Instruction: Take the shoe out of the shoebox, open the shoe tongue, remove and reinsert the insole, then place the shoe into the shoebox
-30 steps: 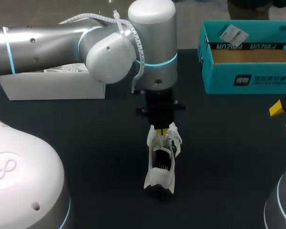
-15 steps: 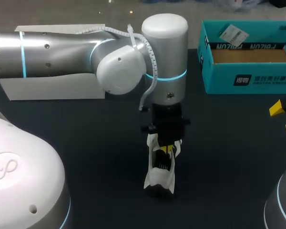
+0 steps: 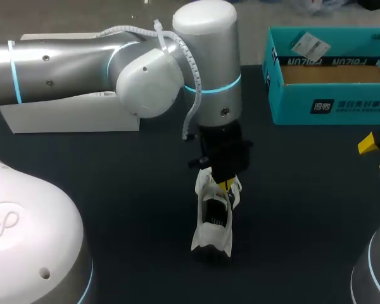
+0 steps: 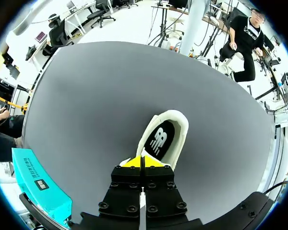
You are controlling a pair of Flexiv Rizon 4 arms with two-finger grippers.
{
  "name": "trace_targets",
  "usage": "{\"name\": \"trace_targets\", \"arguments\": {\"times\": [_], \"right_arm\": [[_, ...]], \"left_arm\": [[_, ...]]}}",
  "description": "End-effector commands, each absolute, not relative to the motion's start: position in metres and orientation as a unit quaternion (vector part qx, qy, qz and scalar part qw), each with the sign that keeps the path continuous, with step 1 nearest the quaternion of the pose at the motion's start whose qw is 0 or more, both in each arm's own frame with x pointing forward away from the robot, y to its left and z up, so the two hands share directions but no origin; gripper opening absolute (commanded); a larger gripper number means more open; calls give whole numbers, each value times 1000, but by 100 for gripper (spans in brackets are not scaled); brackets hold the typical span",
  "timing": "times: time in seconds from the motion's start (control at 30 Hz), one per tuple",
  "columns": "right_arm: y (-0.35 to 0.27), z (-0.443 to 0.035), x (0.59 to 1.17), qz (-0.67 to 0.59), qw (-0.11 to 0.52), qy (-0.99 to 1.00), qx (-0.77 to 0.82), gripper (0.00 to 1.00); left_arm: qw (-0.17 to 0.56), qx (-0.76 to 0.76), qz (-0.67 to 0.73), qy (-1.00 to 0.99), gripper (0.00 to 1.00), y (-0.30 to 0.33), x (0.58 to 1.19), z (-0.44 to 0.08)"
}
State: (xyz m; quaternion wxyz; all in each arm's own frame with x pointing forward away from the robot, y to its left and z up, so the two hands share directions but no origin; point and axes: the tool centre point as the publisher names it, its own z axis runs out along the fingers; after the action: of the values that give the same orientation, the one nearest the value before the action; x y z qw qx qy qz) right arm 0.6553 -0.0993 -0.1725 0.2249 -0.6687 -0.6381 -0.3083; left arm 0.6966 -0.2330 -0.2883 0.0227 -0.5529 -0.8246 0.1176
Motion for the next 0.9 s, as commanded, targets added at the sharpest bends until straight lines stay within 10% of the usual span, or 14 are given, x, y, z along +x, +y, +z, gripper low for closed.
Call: {"name": "trace_targets", "arguments": {"times": [0.03,0.9], "right_arm": [[-99,-173,654,-309,224,-637,-669,100],[-99,-173,654,-309,224,-637,-669,100]], "left_arm": [[-2,-545,172,-821,0,-215,699,-295],[75,-311,-57,-946,0,-213,687,-292]]}}
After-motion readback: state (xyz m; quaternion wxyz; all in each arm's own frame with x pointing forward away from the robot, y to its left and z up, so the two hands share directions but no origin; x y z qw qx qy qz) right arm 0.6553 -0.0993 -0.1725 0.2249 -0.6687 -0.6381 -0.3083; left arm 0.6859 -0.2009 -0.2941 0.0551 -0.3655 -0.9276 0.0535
